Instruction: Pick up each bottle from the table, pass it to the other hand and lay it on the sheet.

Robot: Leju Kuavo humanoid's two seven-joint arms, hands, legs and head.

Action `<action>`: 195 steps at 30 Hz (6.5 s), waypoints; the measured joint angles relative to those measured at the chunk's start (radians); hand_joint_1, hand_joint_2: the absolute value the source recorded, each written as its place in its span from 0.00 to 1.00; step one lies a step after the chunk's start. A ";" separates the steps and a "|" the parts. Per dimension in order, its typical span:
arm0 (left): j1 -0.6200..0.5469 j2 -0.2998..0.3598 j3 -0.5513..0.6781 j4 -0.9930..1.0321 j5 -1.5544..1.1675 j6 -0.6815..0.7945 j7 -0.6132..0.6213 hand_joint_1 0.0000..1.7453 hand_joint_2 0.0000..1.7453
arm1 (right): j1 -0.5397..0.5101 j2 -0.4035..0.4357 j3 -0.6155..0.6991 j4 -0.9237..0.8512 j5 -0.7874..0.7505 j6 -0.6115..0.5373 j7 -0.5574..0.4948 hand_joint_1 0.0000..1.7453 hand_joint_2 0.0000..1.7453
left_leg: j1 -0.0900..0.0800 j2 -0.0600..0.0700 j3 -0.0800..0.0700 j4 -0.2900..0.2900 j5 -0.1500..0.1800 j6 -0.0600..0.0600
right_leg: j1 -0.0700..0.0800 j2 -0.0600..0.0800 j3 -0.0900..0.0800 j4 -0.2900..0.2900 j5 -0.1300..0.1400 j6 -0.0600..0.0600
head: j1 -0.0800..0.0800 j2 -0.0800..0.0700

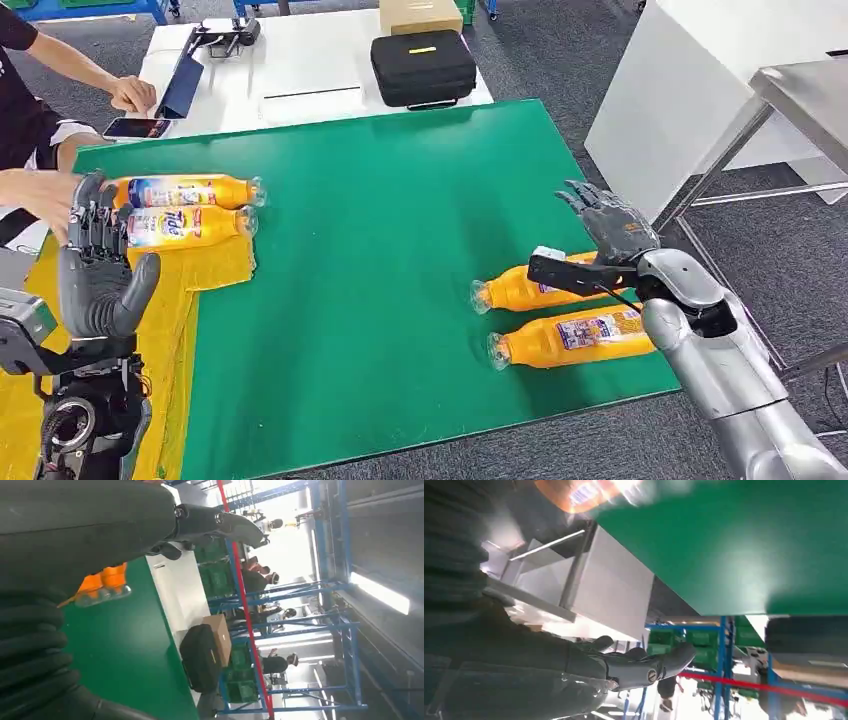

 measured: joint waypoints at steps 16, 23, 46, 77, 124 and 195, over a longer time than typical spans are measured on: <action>0.001 -0.004 -0.017 0.005 0.012 0.002 0.011 0.00 1.00 | -0.040 -0.024 0.047 0.133 0.006 0.030 -0.009 0.00 1.00 | 0.000 0.000 0.000 0.000 0.000 0.000 | 0.000 0.000 0.000 0.000 0.000 0.000 | 0.000 0.000; 0.000 -0.004 -0.022 0.012 0.013 0.011 0.013 0.00 1.00 | -0.078 -0.024 0.073 0.215 0.021 0.029 -0.021 0.00 1.00 | 0.000 0.000 0.000 0.000 0.000 0.000 | 0.000 0.000 0.000 0.000 0.000 0.000 | 0.000 0.000; -0.002 -0.004 -0.022 0.037 0.016 0.033 0.031 0.00 1.00 | -0.196 -0.001 0.201 0.513 0.032 0.039 -0.052 0.00 1.00 | 0.000 0.000 0.000 0.000 0.000 0.000 | 0.000 0.000 0.000 0.000 0.000 0.000 | 0.000 0.000; -0.013 -0.004 -0.048 0.067 0.004 0.063 0.044 0.00 1.00 | -0.253 0.092 0.343 0.749 0.156 -0.147 0.042 0.98 1.00 | 0.000 0.000 0.003 0.000 0.000 0.000 | 0.000 0.001 0.002 0.000 0.000 0.000 | 0.000 0.000; -0.011 0.001 -0.132 0.068 0.003 -0.039 0.093 0.00 1.00 | 0.051 0.281 0.030 0.030 -0.334 -0.540 -0.224 1.00 1.00 | 0.001 -0.005 -0.001 0.000 0.000 0.000 | 0.001 -0.004 -0.001 0.000 -0.001 0.000 | 0.000 0.000; -0.068 -0.037 -0.391 -0.045 -0.329 0.063 0.157 0.00 1.00 | -0.109 0.605 0.490 0.186 -0.473 -0.240 -0.203 1.00 1.00 | 0.001 -0.005 -0.001 0.000 0.000 0.000 | 0.001 -0.004 -0.002 0.000 -0.001 0.000 | 0.000 0.000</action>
